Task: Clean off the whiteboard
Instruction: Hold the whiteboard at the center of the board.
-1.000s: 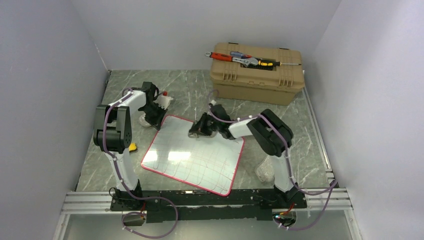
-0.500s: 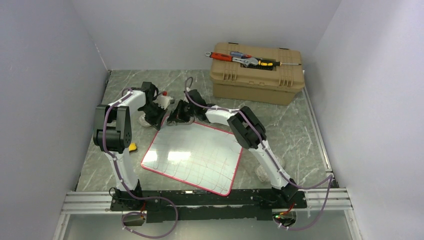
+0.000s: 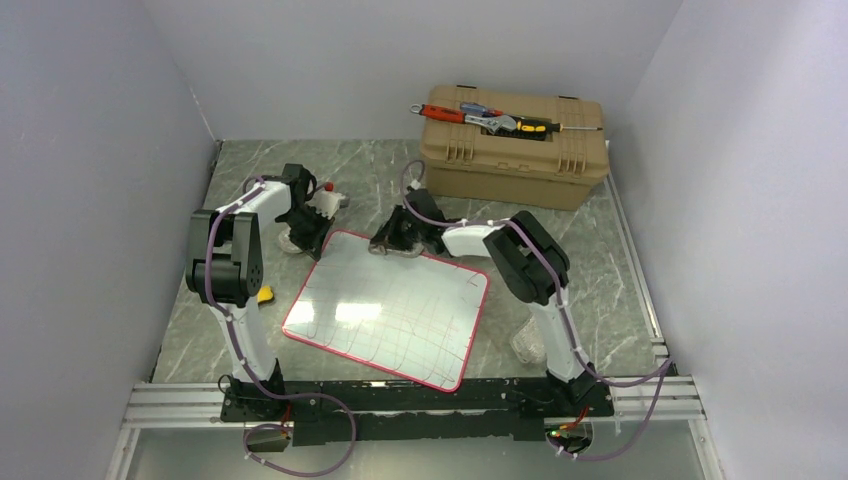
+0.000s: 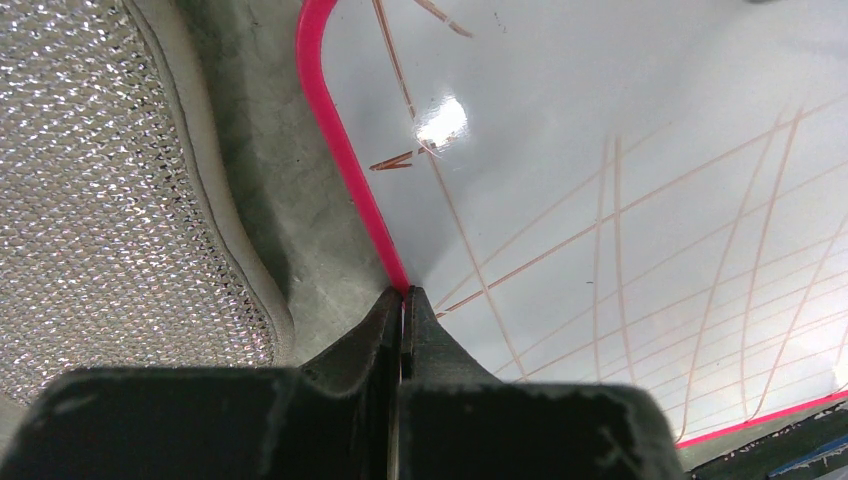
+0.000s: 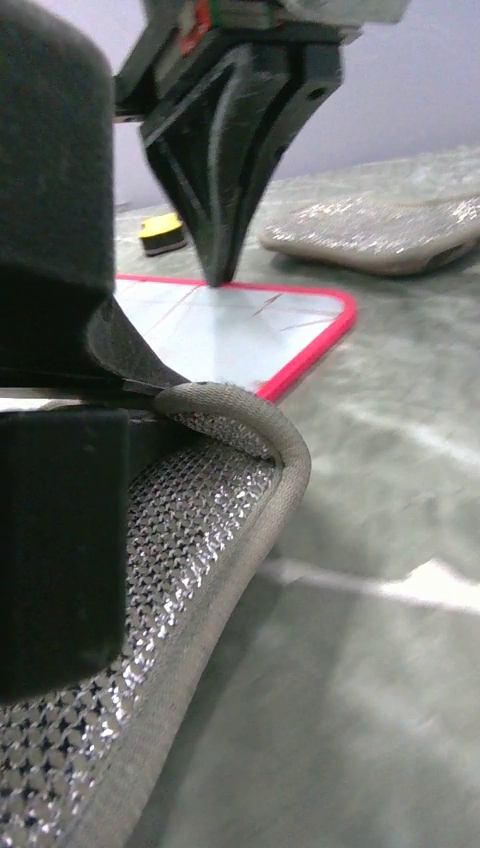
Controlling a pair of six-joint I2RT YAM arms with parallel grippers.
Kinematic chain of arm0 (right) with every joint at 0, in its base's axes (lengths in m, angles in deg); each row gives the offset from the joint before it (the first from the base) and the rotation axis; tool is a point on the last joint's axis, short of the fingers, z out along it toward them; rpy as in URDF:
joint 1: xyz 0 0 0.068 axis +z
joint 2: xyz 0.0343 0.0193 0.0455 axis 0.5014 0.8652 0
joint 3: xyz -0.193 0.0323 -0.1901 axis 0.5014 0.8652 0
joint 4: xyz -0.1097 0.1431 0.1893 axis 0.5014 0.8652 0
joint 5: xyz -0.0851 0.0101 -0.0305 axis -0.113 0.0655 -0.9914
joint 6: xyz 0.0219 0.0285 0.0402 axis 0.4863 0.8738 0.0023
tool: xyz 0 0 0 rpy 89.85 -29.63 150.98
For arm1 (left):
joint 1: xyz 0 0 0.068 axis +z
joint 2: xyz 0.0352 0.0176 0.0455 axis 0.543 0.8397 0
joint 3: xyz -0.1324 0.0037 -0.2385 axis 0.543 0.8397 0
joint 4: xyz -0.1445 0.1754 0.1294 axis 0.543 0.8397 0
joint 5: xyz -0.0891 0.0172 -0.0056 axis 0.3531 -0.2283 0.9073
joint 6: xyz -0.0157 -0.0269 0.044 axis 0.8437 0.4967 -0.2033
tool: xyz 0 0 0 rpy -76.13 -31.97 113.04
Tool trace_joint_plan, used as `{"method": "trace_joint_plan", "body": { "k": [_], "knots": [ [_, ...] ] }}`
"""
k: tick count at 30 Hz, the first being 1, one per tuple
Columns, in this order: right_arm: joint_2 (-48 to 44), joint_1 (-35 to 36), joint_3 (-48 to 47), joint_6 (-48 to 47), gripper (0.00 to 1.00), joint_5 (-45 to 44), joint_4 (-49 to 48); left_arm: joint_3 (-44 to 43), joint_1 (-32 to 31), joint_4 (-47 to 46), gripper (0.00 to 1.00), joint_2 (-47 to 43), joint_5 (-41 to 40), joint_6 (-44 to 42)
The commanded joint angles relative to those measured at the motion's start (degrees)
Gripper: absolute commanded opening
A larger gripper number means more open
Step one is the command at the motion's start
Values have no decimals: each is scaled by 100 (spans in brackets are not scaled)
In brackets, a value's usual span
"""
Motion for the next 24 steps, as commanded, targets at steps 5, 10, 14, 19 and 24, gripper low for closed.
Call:
{"method": "trace_joint_plan", "body": {
  "k": [5,10,14,19,24],
  "knots": [
    [1904,403,-1949,-681,0,-723,2384,396,-59,-160,2,683,62,-171],
    [1710,368,-1566,-673,0,-728,2323,376,-59,-129,2,689,54,-162],
    [608,2,510,-711,0,-792,1623,434,-29,-149,2,612,44,-184],
    [-816,-376,2919,-934,0,-894,1089,505,7,-159,2,536,53,-208],
    [-1245,-168,3585,-949,0,-248,854,498,12,-139,2,508,88,-184]
  ]
}}
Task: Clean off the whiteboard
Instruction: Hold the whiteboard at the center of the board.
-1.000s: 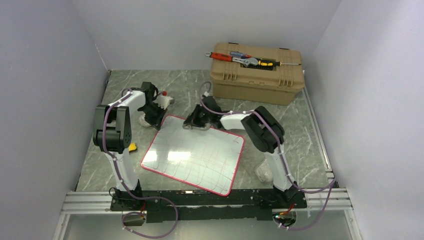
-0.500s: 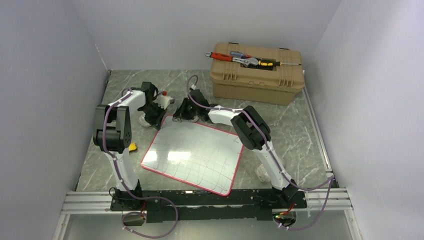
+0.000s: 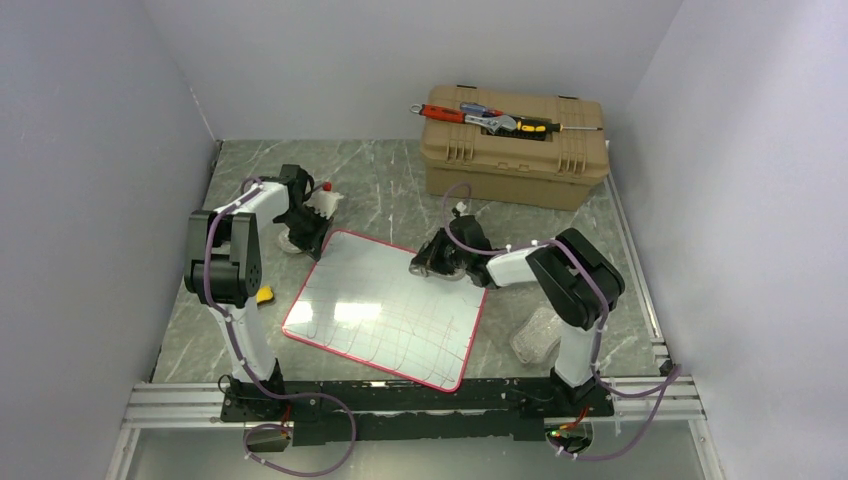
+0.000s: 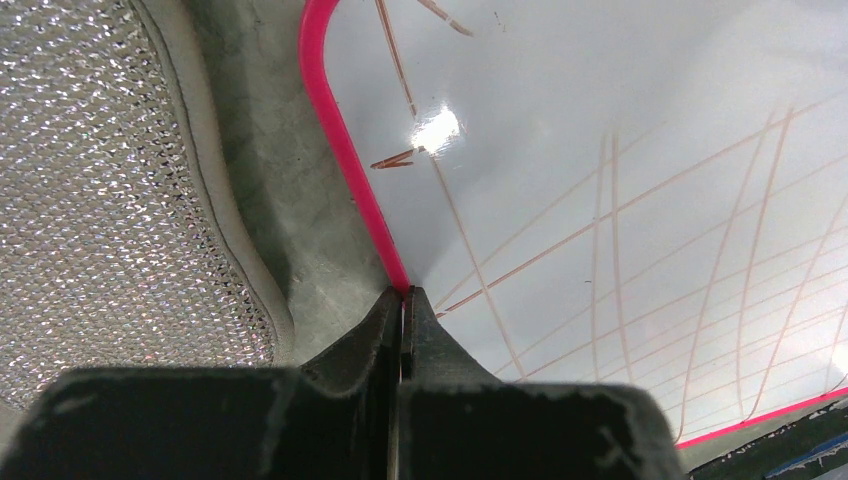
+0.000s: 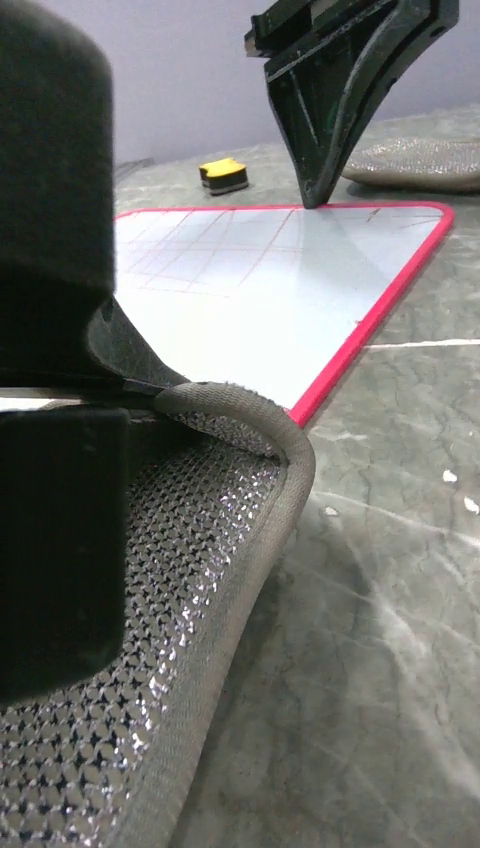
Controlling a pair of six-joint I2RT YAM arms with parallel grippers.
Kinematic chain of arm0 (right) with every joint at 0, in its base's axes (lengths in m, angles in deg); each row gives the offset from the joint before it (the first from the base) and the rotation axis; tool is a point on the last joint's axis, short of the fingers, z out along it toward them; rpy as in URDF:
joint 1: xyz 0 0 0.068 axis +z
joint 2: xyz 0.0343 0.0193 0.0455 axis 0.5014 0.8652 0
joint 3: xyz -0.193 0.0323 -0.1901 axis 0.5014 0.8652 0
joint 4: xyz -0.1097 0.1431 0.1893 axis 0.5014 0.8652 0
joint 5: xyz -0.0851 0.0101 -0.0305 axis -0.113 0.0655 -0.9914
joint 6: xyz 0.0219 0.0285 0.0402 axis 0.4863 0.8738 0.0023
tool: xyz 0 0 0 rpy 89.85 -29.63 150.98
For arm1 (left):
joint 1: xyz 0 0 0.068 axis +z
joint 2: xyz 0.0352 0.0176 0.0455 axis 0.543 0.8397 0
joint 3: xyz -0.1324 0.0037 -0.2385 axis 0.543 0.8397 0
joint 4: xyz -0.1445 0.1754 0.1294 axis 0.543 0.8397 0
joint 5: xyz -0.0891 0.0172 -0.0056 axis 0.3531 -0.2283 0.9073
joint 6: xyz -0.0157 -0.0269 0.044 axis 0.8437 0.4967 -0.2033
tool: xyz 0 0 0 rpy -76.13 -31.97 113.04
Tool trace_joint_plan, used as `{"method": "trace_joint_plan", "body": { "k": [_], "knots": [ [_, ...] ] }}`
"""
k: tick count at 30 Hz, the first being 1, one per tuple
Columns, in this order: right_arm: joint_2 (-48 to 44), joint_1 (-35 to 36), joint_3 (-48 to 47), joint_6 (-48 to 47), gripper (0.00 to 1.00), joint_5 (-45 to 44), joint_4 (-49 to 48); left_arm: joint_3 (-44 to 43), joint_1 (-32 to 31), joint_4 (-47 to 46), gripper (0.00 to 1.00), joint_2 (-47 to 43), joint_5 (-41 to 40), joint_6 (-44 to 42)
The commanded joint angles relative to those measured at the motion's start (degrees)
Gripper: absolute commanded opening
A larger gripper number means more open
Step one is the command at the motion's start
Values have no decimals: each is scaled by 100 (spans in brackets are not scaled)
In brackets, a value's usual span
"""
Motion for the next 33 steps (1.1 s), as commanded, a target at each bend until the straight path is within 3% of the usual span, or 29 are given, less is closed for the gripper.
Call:
{"method": "trace_joint_plan", "body": {
  "k": [1,7,10,13,21,25,28,33],
  "knots": [
    [648,434,504,-646,0,235,1681,443,-58,-87,2,542,-25,-159],
    [2374,1218,-2063,-661,0,2328,1420,380,-63,-62,2,618,6,-88],
    [2664,1291,-2780,-541,0,2571,1754,360,-67,-58,2,595,18,-53],
    [2142,1161,-2109,-517,0,2169,2059,375,-68,-60,2,550,36,-42],
    [-438,794,2002,-373,0,1388,2510,468,-75,-64,2,385,88,-83],
    [-617,801,2482,-241,0,1381,2418,455,-76,-57,2,353,120,-90],
    [9,831,1559,-325,0,1446,2438,450,-76,-56,2,357,115,-86],
    [1629,1018,-1755,-446,0,1451,3298,475,-76,-55,2,357,95,-73]
  ]
}}
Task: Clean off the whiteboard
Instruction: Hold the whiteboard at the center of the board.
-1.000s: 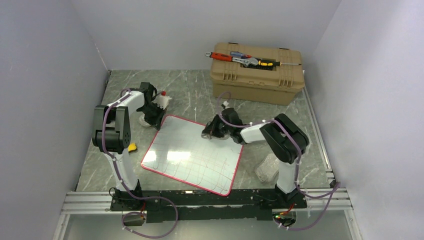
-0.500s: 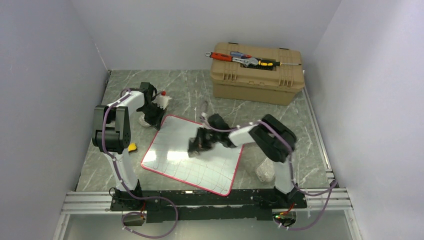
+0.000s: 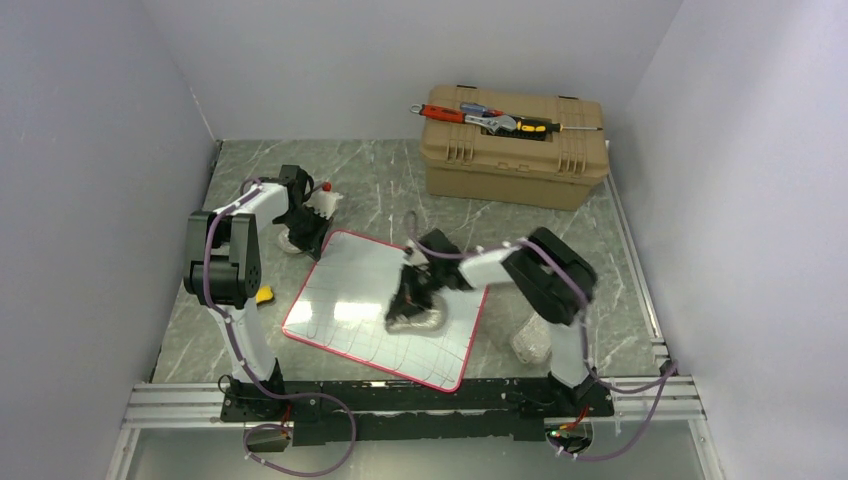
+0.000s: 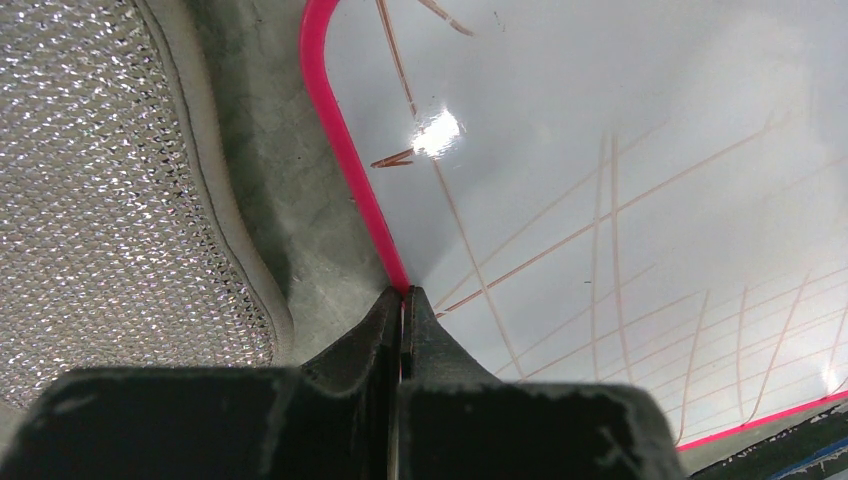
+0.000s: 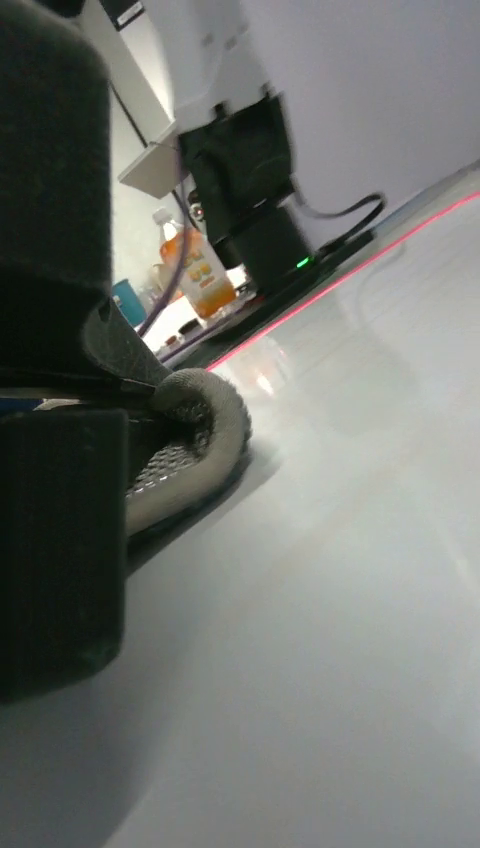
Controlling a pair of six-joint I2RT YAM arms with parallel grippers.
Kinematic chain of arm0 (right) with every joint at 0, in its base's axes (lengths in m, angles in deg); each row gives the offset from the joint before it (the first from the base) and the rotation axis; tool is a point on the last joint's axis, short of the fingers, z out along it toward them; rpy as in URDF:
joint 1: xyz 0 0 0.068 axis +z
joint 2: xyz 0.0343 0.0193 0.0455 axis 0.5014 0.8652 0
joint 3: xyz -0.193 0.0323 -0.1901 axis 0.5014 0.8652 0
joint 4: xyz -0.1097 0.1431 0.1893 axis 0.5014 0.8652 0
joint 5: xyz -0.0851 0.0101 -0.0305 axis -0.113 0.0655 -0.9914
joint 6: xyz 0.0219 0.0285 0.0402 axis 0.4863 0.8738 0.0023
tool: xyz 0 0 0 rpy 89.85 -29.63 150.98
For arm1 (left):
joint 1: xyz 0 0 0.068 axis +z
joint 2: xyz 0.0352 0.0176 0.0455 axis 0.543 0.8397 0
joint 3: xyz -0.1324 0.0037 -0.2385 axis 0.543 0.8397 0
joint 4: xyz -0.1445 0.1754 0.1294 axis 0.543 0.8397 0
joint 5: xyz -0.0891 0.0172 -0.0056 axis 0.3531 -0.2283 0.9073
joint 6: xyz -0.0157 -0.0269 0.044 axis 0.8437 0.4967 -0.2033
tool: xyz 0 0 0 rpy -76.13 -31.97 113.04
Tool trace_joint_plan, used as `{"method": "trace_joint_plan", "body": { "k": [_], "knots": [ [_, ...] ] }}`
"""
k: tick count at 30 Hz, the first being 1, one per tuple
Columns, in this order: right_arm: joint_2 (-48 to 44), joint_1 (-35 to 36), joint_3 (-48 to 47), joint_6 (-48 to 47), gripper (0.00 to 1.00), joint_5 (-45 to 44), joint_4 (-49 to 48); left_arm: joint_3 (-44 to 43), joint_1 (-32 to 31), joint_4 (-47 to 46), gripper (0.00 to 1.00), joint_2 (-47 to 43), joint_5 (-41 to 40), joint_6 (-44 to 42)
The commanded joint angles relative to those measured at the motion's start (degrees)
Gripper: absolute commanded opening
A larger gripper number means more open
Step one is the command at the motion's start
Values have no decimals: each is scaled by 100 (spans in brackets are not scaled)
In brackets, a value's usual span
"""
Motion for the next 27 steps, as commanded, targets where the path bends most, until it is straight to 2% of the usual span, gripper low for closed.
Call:
{"method": "trace_joint_plan", "body": {
  "k": [1,4,7,9,15,17,19,22,27],
  "knots": [
    [1868,269,-2393,-593,0,-1496,2129,405,-80,16,2,427,69,-85],
    [2537,266,-3558,-444,0,-1627,2621,370,-80,42,2,444,62,-70],
    [2532,143,-3426,-289,0,-1853,2571,346,-80,53,2,458,67,-55],
    [2172,-24,-2627,-220,0,-1844,2262,323,-81,71,2,462,59,-59],
    [44,-936,983,-517,0,-1951,1085,352,-80,57,2,413,113,-62],
    [-418,-1119,1694,-670,0,-1860,778,334,-89,71,2,412,124,-62],
    [-482,-1100,1892,-725,0,-1793,578,322,-89,68,2,410,112,-68],
    [40,-773,1492,-379,0,-1516,-218,328,-90,88,2,402,111,-60],
    [1762,164,-1175,-72,0,-1502,-225,373,-97,89,2,382,109,-25]
  ]
}}
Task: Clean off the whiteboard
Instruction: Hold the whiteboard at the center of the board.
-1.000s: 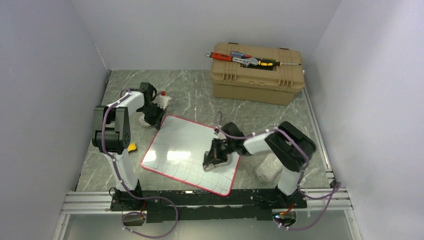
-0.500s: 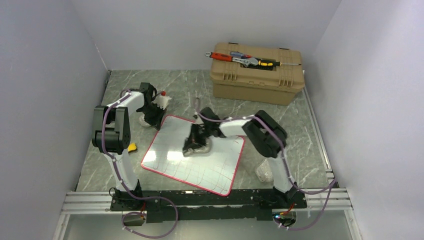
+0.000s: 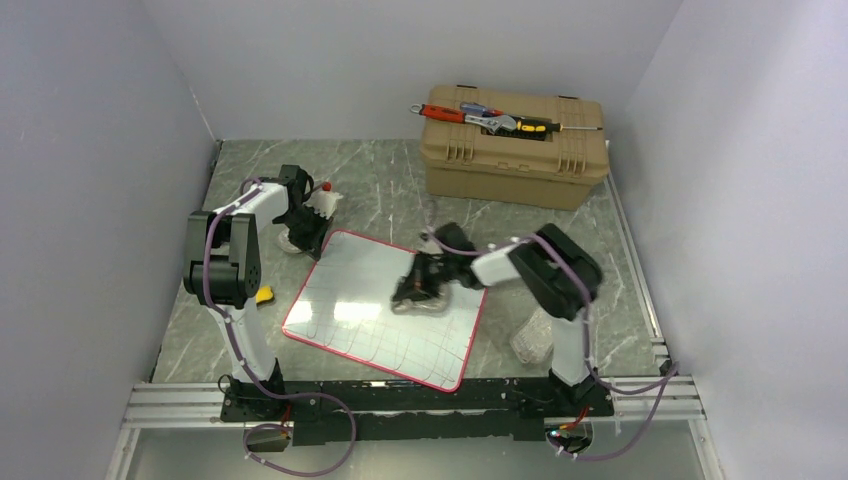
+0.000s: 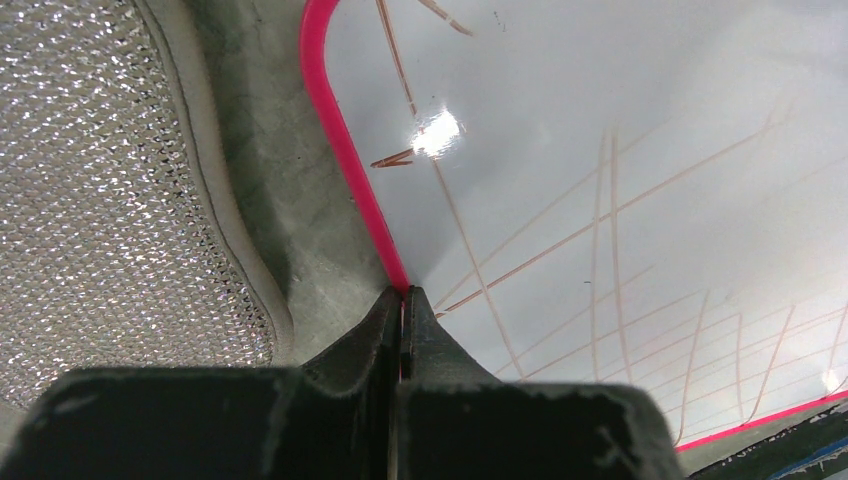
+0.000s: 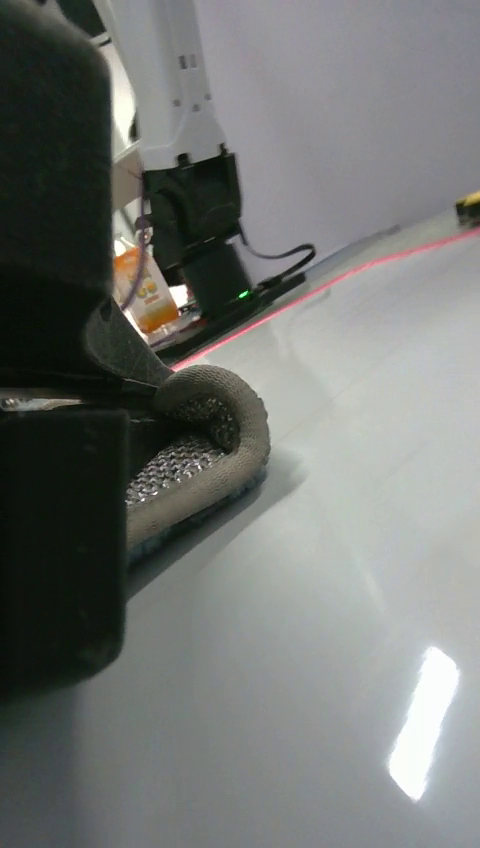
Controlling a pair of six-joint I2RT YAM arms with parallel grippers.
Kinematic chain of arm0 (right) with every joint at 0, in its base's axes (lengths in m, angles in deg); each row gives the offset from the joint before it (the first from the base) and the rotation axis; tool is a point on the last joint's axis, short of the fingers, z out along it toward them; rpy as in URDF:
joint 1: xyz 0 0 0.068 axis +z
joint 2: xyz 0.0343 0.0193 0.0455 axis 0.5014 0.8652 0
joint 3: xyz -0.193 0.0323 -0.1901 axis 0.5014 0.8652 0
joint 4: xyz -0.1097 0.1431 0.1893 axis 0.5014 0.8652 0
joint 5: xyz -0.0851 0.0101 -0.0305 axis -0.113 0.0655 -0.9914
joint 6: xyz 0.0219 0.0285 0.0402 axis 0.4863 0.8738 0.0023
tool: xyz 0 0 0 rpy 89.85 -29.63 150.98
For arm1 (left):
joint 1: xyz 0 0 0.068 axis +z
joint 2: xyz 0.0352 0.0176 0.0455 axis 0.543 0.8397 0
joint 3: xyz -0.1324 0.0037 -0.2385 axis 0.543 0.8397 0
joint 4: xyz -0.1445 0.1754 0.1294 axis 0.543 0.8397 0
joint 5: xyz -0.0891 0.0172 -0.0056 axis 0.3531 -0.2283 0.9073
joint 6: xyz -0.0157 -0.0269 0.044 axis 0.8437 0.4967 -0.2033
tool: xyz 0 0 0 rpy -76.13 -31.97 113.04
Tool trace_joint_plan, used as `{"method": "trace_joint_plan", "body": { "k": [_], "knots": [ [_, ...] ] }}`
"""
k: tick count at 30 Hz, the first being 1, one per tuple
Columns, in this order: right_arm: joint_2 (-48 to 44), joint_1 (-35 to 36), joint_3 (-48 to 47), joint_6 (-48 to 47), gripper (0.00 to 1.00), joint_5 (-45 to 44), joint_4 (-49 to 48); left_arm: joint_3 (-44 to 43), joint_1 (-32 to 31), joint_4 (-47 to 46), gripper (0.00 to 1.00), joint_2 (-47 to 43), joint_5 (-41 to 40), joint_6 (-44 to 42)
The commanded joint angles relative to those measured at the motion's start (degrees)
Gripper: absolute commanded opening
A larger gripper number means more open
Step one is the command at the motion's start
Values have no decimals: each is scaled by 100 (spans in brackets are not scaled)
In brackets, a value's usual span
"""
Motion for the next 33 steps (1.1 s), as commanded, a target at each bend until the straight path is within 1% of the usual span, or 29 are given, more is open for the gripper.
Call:
{"method": "trace_joint_plan", "body": {
  "k": [1,3,4,6,7,8,9,11,14,15,16,18,20,22,24,25,27,28,29,30,31,32,33],
  "knots": [
    [2030,954,-2058,-207,0,-1382,887,363,-98,105,2,394,100,-21],
    [2687,1083,-3167,-115,0,-1461,1235,370,-98,110,2,382,85,-17],
    [2910,1091,-3553,-33,0,-1507,1317,381,-98,115,2,377,84,-16],
    [3113,1034,-3940,161,0,-1473,1314,384,-103,124,2,372,78,-19],
    [3069,970,-3950,157,0,-1559,1434,380,-98,122,2,378,73,-20],
    [2913,877,-3732,111,0,-1677,1448,370,-98,134,2,386,76,-20],
    [2629,757,-3306,74,0,-1780,1302,371,-98,137,2,389,79,-25],
    [1949,378,-2139,-83,0,-2006,1136,405,-98,98,2,367,82,-43],
    [904,-80,-407,-450,0,-2284,1228,405,-98,104,2,332,128,-68],
    [637,-199,10,-518,0,-2331,1227,409,-98,98,2,327,135,-76],
    [433,-250,335,-544,0,-2340,1132,413,-98,96,2,312,145,-83],
    [503,-235,585,-473,0,-2250,941,448,-98,69,2,291,176,-85],
    [932,-49,245,-224,0,-2048,780,458,-98,56,2,314,211,-73],
    [1436,274,-593,-90,0,-1976,823,448,-100,77,2,340,221,-70],
    [2052,595,-1894,-118,0,-1960,1233,470,-102,74,2,324,213,-85],
    [2417,728,-2695,-142,0,-1879,1460,465,-98,78,2,323,218,-90],
    [3079,924,-4220,-233,0,-1834,2181,430,-98,89,2,327,219,-75],
    [3364,981,-4850,-246,0,-1787,2410,418,-96,101,2,334,217,-73],
    [3564,995,-5262,-236,0,-1724,2601,404,-98,115,2,337,213,-71],
    [3649,985,-5457,-198,0,-1675,2735,395,-98,122,2,334,202,-70],
    [3571,942,-5177,-159,0,-1659,2705,386,-96,135,2,320,207,-78],
    [3326,890,-4680,-133,0,-1668,2500,383,-98,139,2,315,201,-92],
    [2980,808,-3975,-133,0,-1717,2223,383,-91,126,2,299,207,-100]
  ]
}}
